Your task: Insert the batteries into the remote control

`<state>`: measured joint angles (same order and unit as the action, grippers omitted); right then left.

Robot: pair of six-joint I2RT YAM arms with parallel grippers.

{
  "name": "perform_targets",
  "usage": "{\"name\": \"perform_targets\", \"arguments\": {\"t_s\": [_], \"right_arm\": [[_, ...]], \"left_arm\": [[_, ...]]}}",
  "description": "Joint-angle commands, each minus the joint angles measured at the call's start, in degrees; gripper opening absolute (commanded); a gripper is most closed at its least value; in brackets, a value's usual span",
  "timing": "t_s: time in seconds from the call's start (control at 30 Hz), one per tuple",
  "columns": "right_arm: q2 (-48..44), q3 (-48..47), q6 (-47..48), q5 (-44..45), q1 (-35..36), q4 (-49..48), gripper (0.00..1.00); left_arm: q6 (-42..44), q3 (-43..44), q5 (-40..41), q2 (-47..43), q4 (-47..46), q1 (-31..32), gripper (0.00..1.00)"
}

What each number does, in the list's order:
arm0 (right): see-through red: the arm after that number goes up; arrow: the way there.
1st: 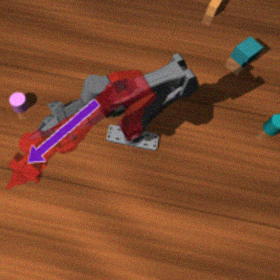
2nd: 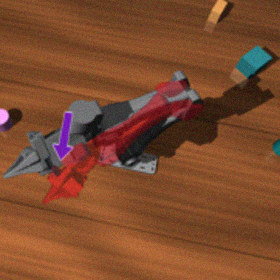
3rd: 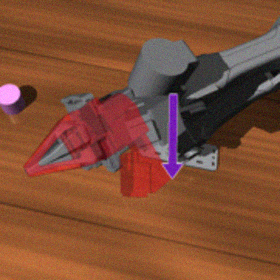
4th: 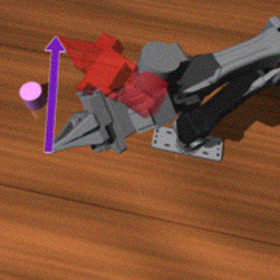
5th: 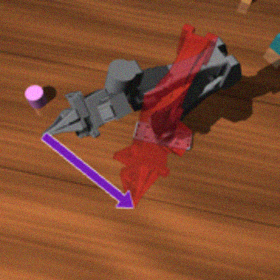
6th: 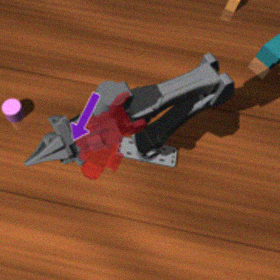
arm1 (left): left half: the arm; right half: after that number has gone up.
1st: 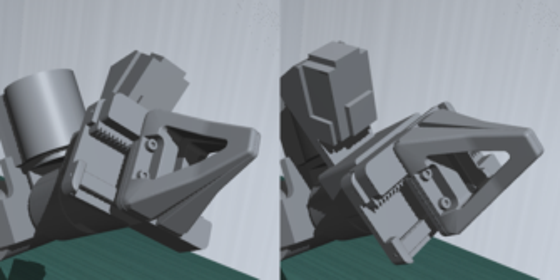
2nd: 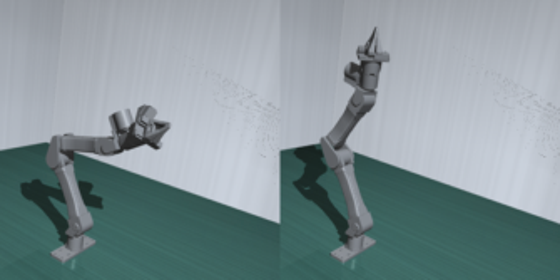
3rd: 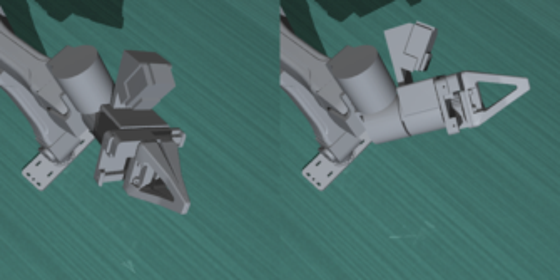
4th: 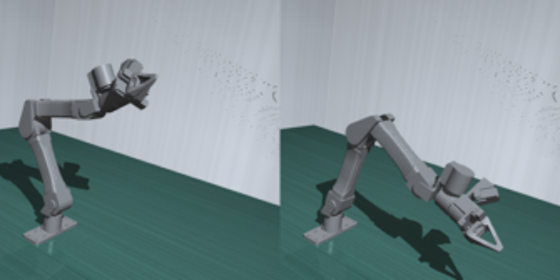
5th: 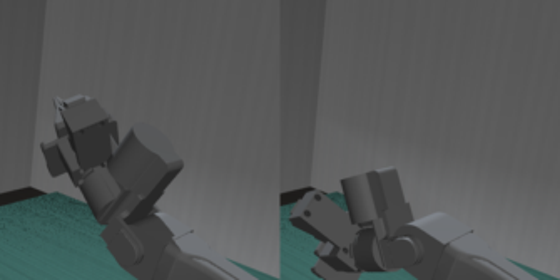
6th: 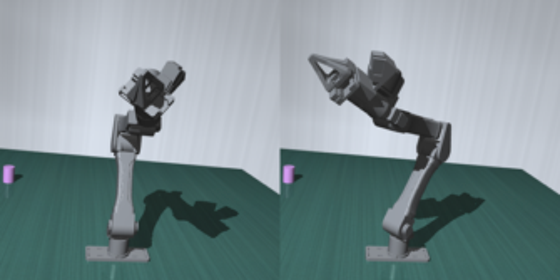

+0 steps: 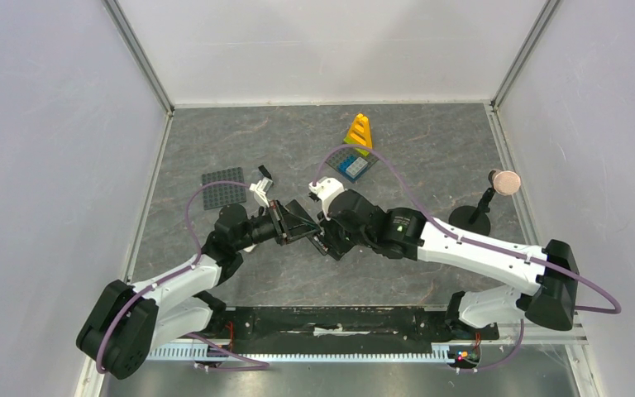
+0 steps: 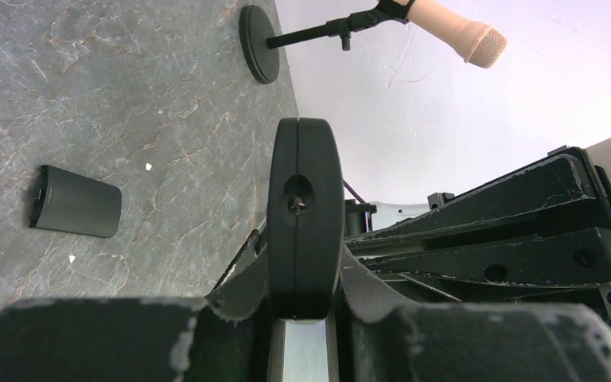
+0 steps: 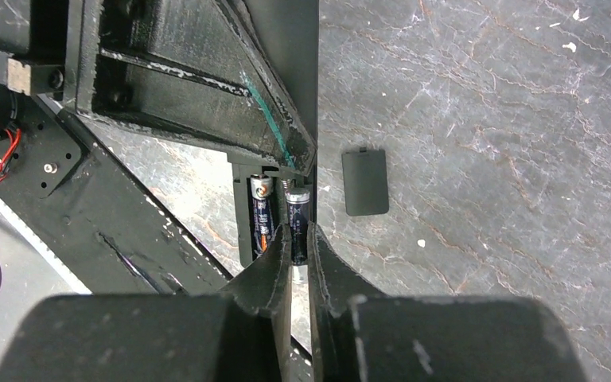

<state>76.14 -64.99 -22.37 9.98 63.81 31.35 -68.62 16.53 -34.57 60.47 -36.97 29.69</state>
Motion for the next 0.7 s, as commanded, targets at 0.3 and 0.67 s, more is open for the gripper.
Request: {"name": "perform_targets", "arguments": {"t_s": [0.3, 0.67], "right_arm": [[4.22, -6.58, 1.12, -3.84, 0.06, 7.79, 0.13], [7.17, -9.26, 1.27, -1.28, 0.09, 9.58, 0.16]], "left_arm": [[2.11, 0.91, -0.86, -0.47, -3.52, 0.19, 0.02], [0.76, 1.32, -1.73, 0.58, -4.56, 0.19, 0.02]]}}
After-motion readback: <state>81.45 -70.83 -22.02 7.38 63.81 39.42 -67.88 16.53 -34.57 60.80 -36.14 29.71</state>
